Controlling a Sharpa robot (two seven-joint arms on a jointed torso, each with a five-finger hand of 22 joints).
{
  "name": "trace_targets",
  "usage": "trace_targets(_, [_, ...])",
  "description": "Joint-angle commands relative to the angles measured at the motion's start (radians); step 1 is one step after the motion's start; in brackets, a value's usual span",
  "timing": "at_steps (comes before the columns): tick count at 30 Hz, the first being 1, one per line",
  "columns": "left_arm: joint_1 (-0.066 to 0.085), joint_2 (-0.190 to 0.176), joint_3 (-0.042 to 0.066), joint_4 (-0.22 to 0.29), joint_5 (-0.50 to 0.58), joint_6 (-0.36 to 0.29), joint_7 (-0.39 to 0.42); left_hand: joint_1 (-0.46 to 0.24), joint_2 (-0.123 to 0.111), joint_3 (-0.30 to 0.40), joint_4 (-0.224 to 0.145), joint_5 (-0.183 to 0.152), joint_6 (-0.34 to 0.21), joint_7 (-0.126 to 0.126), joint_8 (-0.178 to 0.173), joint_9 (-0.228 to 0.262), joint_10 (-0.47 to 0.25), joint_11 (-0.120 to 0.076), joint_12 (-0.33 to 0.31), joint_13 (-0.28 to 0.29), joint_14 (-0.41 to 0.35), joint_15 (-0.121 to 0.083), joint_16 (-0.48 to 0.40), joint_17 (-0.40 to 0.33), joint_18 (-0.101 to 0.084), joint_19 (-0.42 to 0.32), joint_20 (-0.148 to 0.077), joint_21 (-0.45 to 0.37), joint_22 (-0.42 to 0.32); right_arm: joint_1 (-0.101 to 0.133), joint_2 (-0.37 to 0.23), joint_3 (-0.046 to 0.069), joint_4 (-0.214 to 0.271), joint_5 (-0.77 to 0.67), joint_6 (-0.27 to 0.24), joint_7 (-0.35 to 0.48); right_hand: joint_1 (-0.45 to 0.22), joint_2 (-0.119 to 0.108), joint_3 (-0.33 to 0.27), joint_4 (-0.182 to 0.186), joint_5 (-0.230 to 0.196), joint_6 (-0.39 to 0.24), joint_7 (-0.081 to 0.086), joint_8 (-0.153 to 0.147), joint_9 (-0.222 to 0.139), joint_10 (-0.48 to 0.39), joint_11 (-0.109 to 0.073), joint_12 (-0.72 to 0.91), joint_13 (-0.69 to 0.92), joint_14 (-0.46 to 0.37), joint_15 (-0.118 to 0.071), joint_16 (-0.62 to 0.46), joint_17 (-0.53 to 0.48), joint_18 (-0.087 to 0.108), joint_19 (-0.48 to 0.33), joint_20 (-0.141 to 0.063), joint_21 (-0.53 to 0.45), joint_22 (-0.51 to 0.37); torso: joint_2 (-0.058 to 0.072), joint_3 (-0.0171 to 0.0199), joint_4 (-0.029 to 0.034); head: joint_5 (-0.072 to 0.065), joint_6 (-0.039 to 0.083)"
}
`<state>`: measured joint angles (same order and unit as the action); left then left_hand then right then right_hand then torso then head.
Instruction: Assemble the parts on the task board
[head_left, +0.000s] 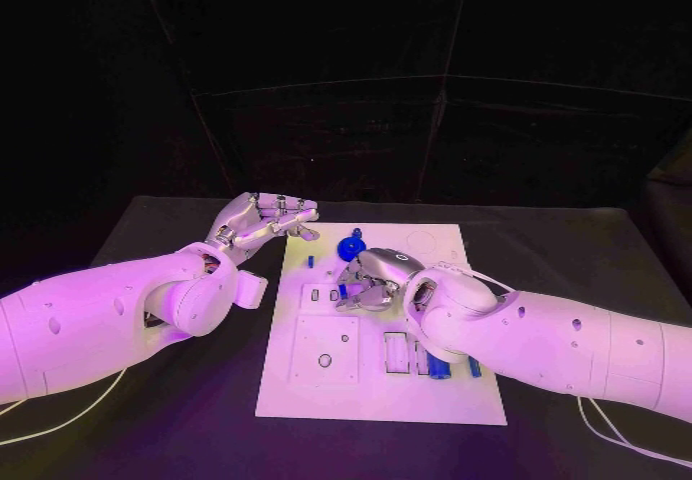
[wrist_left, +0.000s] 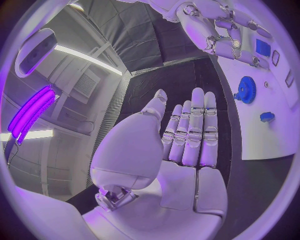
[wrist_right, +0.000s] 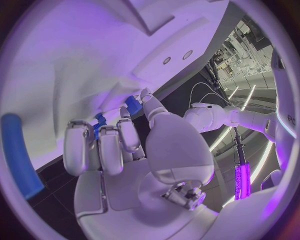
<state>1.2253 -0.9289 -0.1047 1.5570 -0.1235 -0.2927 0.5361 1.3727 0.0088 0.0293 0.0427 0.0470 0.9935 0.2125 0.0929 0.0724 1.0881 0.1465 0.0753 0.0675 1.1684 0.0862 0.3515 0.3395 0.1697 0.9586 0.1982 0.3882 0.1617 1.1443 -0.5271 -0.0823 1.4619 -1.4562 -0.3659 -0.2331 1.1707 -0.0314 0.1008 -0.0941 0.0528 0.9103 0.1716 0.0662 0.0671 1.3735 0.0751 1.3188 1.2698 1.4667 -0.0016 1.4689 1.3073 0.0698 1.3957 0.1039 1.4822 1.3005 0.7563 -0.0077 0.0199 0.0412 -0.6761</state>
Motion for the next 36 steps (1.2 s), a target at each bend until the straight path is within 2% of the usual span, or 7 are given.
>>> trace_targets(1, [0.002, 0.000, 0.001, 0.000, 0.002, 0.013, -0.009, -0.003, 0.011, -0.001, -0.007, 0.001, 0.003, 0.001, -0.006, -0.001, 0.005, 0.005, -0.004, -0.001, -0.001, 0.001, -0.006, 0.001, 0.012, -0.005, 0.000, -0.005, -0.001, -0.001, -0.008, 0.000, 0.012, -0.013, -0.092, 0.017, 0.002, -0.001, -0.020, 0.003, -0.002, -0.023, 0.003, -0.002, -0.001, 0.000, 0.011, -0.001, 0.002, 0.055, 0.009, -0.003, 0.016, -0.013, 0.001, 0.012, -0.003, 0.001, -0.001, 0.0006, -0.0007, 0.000, 0.000])
trace_targets(14, [0.002, -0.002, 0.001, -0.014, -0.066, -0.025, -0.101, -0.020, 0.016, -0.007, -0.007, 0.002, 0.064, -0.056, 0.005, 0.005, 0.204, -0.068, 0.067, 0.030, 0.211, -0.074, 0.138, 0.097, 0.018, 0.143, -0.065, 0.095, 0.043, 0.009, -0.123, 0.002, 0.121, 0.064, -0.196, 0.227, 0.032, 0.011, -0.054, 0.010, 0.021, -0.033, 0.006, 0.005, 0.002, 0.006, 0.014, 0.009, 0.010, 0.056, 0.014, -0.001, 0.020, -0.011, -0.002, 0.018, -0.005, -0.003, -0.003, 0.0007, 0.0006, 0.001, 0.006])
trace_targets(17, [0.005, -0.007, 0.001, -0.019, -0.142, -0.018, -0.184, -0.036, 0.010, -0.014, 0.000, 0.002, 0.098, -0.089, 0.011, 0.010, 0.291, -0.106, 0.108, 0.061, 0.360, -0.116, 0.654, 0.600, 0.014, 0.267, -0.113, 0.204, 0.100, 0.047, -0.175, 0.003, 0.145, 0.194, -0.143, 0.309, 0.060, 0.025, -0.057, 0.002, 0.051, -0.031, 0.006, 0.008, 0.003, 0.001, 0.013, 0.005, 0.006, 0.054, 0.014, -0.004, 0.015, -0.007, -0.015, 0.019, -0.012, -0.022, -0.004, 0.0031, 0.0000, 0.003, 0.010])
trace_targets(21, [0.019, -0.008, 0.001, -0.025, -0.261, 0.027, -0.327, -0.069, 0.006, -0.031, 0.018, 0.004, 0.120, -0.104, 0.012, 0.018, 0.346, -0.120, 0.160, 0.111, 0.382, -0.133, 0.983, 0.953, 0.006, 0.331, -0.136, 0.321, 0.193, 0.098, -0.229, 0.004, 0.157, 0.380, -0.040, 0.348, 0.084, 0.040, -0.059, -0.008, 0.076, -0.023, 0.003, 0.015, 0.005, -0.005, 0.011, -0.001, 0.000, 0.050, 0.012, -0.013, -0.004, -0.001, -0.035, 0.018, -0.023, -0.051, -0.009, 0.0054, 0.0004, 0.006, 0.010])
trace_targets(23, [0.032, -0.006, 0.001, -0.030, -0.340, 0.078, -0.419, -0.100, 0.010, -0.045, 0.038, 0.001, 0.120, -0.106, 0.013, 0.024, 0.356, -0.126, 0.202, 0.154, 0.392, -0.137, 1.130, 1.121, -0.041, 0.429, -0.146, 0.594, 0.540, 0.124, -0.255, 0.004, 0.160, 0.467, 0.007, 0.357, 0.097, 0.051, -0.058, -0.014, 0.079, -0.021, 0.003, 0.017, 0.005, -0.008, 0.010, -0.004, -0.003, 0.048, 0.011, -0.018, -0.014, 0.001, -0.043, 0.017, -0.028, -0.062, -0.015, 0.0072, -0.0004, 0.008, 0.007])
trace_targets(28, [0.072, 0.010, 0.001, -0.043, -0.543, 0.200, -0.652, -0.125, 0.008, -0.075, 0.057, 0.005, 0.118, -0.124, 0.044, 0.057, 0.306, -0.130, 0.455, 0.406, 0.402, -0.143, 1.219, 1.231, -0.102, 0.519, -0.153, 0.932, 0.984, 0.183, -0.317, 0.005, 0.158, 0.598, 0.065, 0.362, 0.106, 0.060, -0.057, -0.019, 0.080, -0.019, 0.002, 0.019, 0.005, -0.013, 0.009, -0.010, -0.009, 0.044, 0.010, -0.025, -0.028, 0.004, -0.053, 0.016, -0.034, -0.077, -0.025, 0.0114, -0.0034, 0.012, 0.004])
trace_targets(36, [0.133, 0.093, -0.001, -0.080, -0.715, 0.326, -0.917, -0.222, 0.061, -0.138, 0.171, 0.005, 0.112, -0.142, 0.211, 0.201, 0.271, -0.158, 1.043, 0.995, 0.402, -0.155, 1.219, 1.231, -0.110, 0.525, -0.163, 1.010, 1.088, 0.220, -0.341, 0.006, 0.113, 0.670, 0.084, 0.358, 0.115, 0.069, -0.056, -0.025, 0.082, -0.017, 0.001, 0.021, 0.005, -0.014, 0.008, -0.011, -0.011, 0.043, 0.009, -0.029, -0.035, 0.006, -0.057, 0.015, -0.037, -0.083, -0.039, 0.0183, -0.0064, 0.016, -0.004])
